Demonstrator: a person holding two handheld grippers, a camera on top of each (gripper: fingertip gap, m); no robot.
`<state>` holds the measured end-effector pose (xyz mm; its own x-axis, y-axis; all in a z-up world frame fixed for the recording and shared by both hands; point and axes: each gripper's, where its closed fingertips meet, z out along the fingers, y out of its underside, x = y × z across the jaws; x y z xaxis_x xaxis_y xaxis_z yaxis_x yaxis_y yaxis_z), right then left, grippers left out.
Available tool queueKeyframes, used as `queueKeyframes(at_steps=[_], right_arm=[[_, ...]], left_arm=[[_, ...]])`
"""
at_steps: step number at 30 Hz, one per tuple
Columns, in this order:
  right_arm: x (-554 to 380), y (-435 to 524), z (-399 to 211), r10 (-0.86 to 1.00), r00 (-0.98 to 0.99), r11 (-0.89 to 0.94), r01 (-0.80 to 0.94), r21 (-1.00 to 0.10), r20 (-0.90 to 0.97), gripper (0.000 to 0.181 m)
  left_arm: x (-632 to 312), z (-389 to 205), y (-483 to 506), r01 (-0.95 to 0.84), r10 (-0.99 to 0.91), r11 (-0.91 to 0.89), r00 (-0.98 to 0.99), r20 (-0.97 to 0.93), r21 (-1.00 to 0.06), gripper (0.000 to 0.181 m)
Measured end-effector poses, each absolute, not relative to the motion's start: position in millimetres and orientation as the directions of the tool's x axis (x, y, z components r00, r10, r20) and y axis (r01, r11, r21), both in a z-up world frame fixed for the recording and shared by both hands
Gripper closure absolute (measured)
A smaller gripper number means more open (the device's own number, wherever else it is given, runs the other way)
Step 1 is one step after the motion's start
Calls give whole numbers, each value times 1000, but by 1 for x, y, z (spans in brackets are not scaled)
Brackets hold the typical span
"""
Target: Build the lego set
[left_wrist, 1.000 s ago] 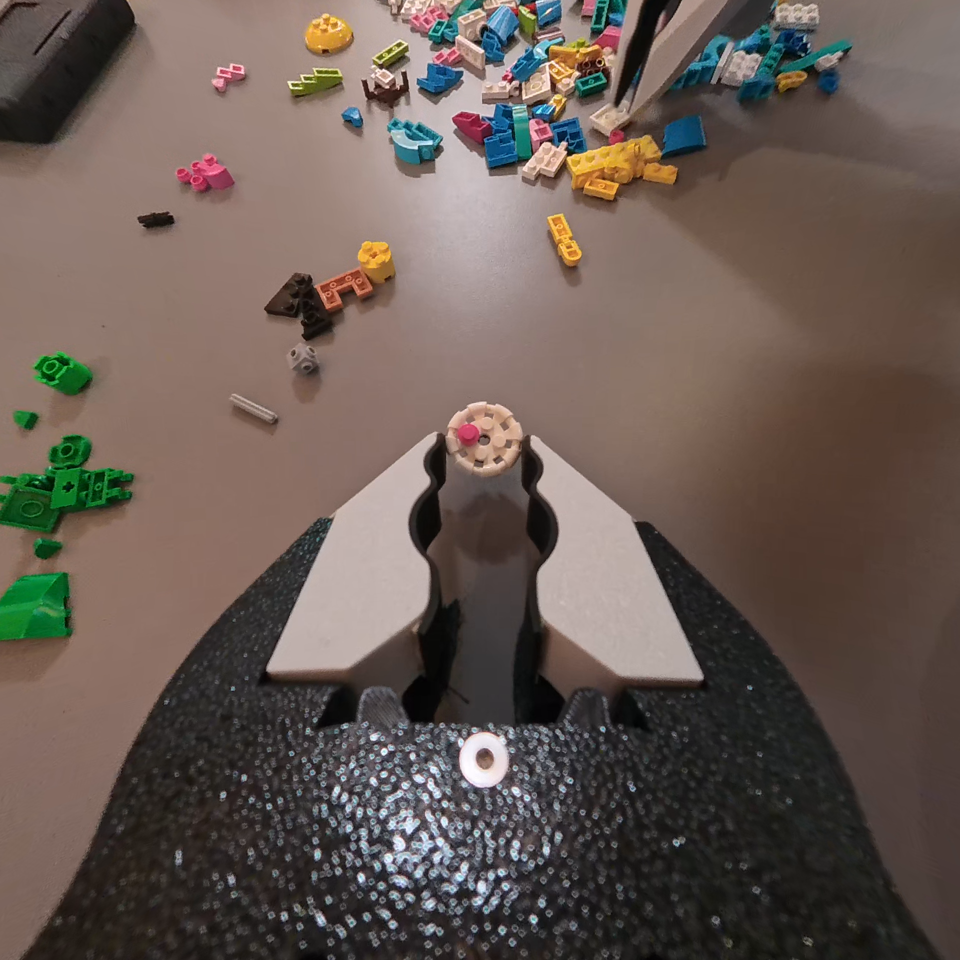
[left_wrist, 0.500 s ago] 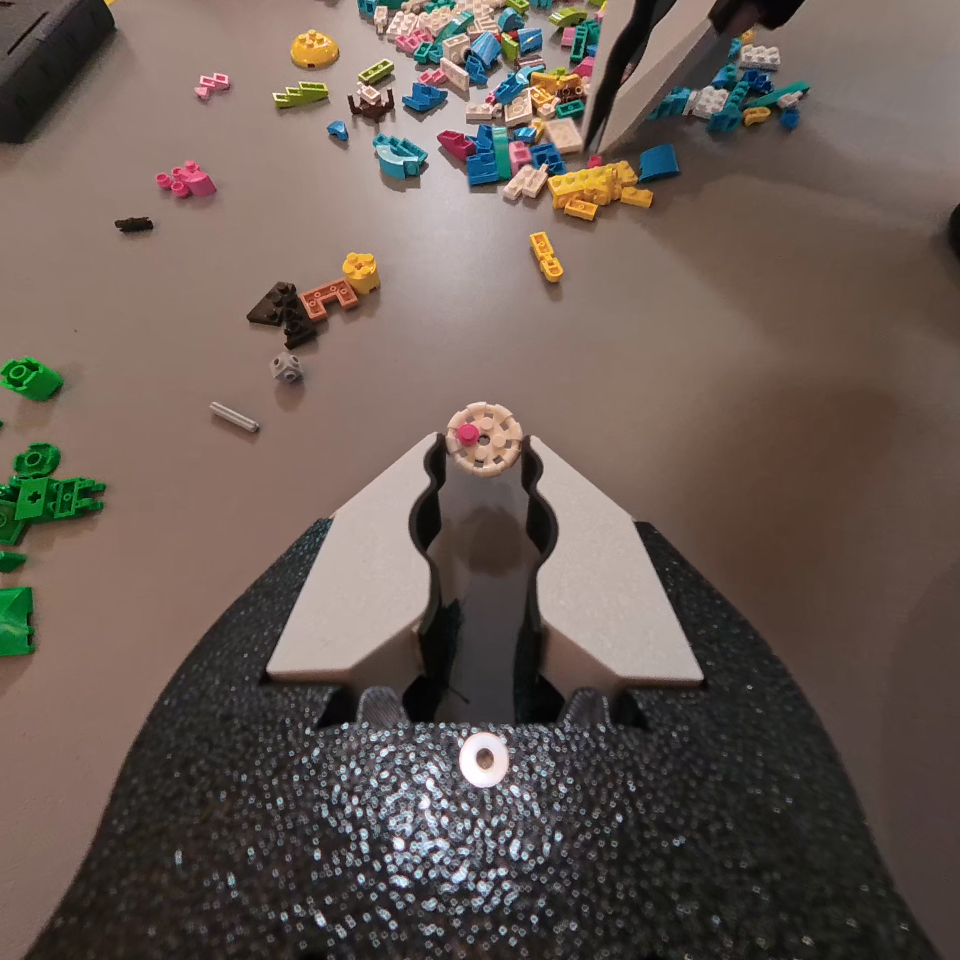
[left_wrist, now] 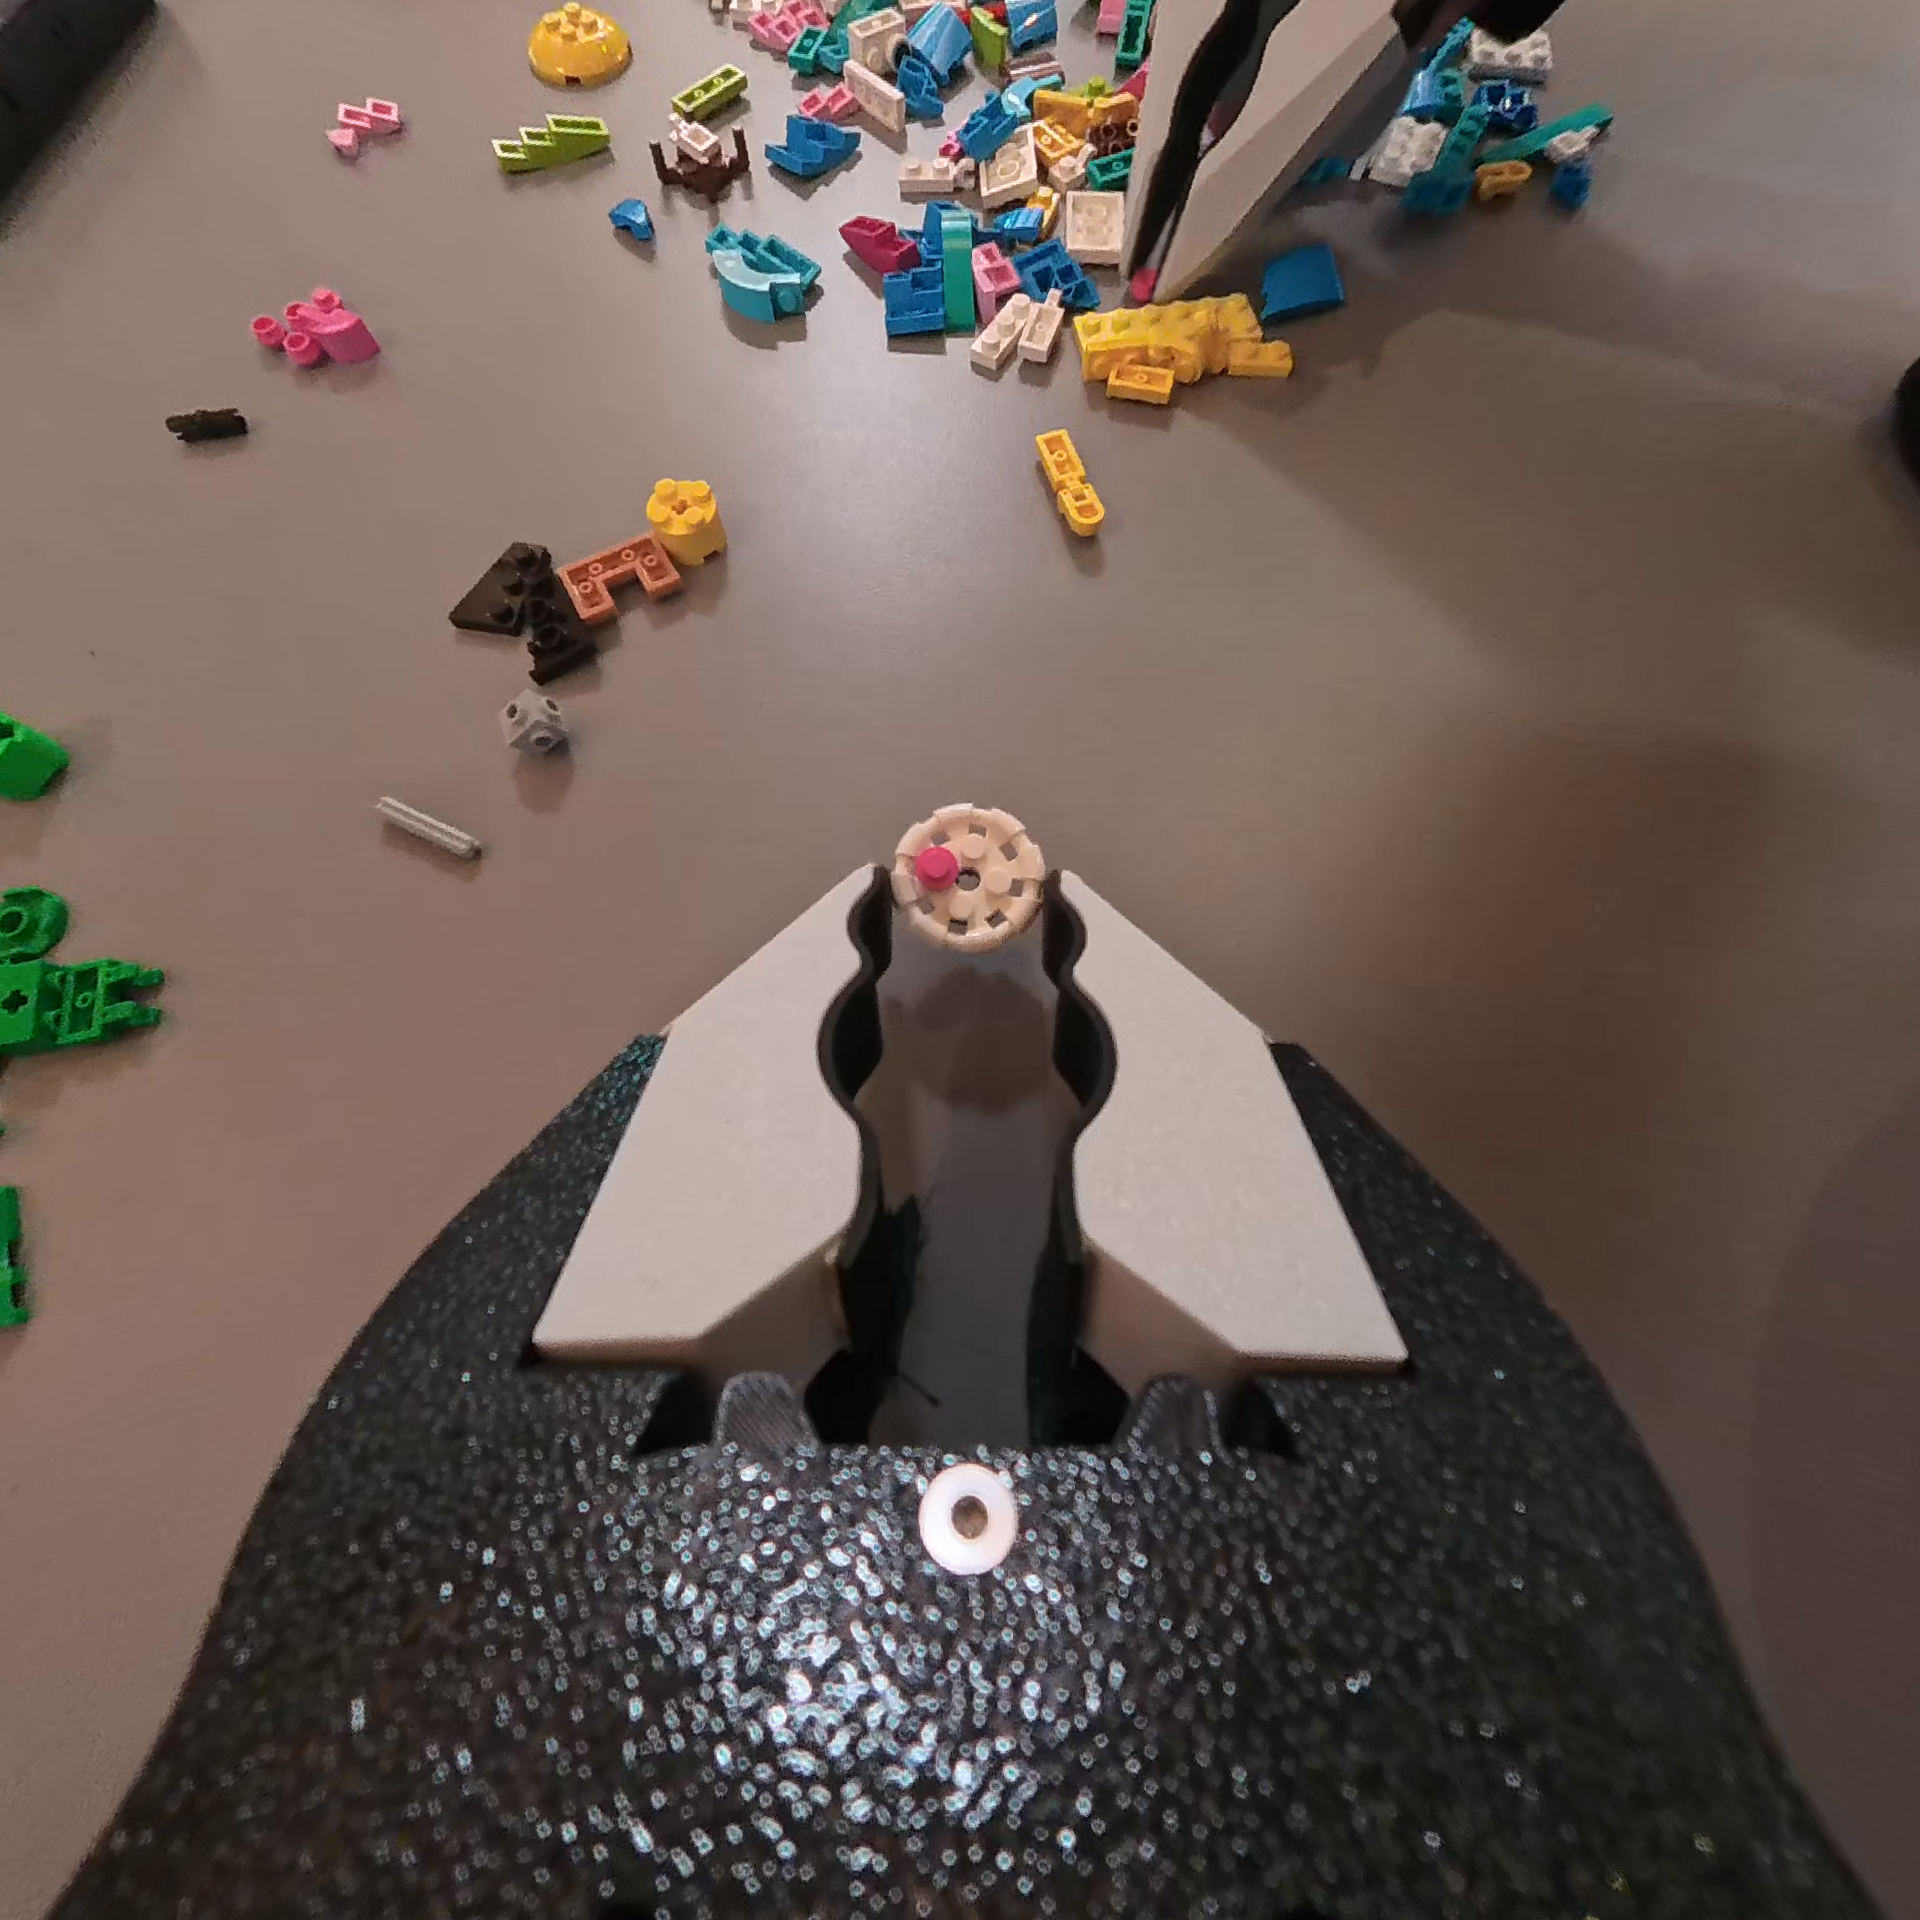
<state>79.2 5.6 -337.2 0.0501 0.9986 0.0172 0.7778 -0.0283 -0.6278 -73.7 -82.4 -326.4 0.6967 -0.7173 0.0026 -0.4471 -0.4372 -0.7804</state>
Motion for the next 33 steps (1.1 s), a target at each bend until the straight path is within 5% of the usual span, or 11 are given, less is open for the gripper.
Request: queueKeyframes(at_steps=[4, 7, 12, 15, 17, 20, 23, 25, 29, 33], right_arm=[[50, -6, -312, 927, -140, 339, 709, -618, 348, 175], [18, -30, -311, 726, -376, 653, 640, -404, 576, 175], [-28, -49, -312, 111, -639, 940, 316, 129, 761, 175], [-37, -56, -325, -27, -702, 958, 186, 219, 712, 174], [-36, -62, -332, 21, -726, 971, 179, 159, 688, 164], [-38, -70, -322, 328, -668, 936, 323, -137, 668, 155], [-36, -72, -315, 747, -513, 663, 530, -529, 422, 155], [-33, -71, -315, 896, -399, 417, 609, -675, 195, 155], [-33, -70, -317, 961, -273, 153, 634, -758, -35, 161], [-34, -72, -331, 964, -266, 170, 665, -727, -19, 165]], left_arm=[[-75, -328, -82, -444, -713, -449, 701, 12, -775, 154], [-78, -329, -82, -436, -703, -466, 710, 23, -770, 154], [-79, -330, -82, -433, -700, -473, 713, 29, -767, 154], [-79, -330, -82, -438, -701, -472, 713, 24, -765, 154], [-80, -331, -82, -438, -700, -474, 713, 25, -764, 154], [-81, -332, -82, -437, -698, -480, 715, 29, -761, 154], [-80, -332, -83, -433, -701, -482, 713, 38, -762, 154], [-79, -333, -83, -437, -705, -482, 708, 40, -760, 154], [-76, -335, -86, -452, -717, -482, 696, 42, -750, 154], [-74, -337, -87, -459, -723, -482, 689, 43, -746, 154]])
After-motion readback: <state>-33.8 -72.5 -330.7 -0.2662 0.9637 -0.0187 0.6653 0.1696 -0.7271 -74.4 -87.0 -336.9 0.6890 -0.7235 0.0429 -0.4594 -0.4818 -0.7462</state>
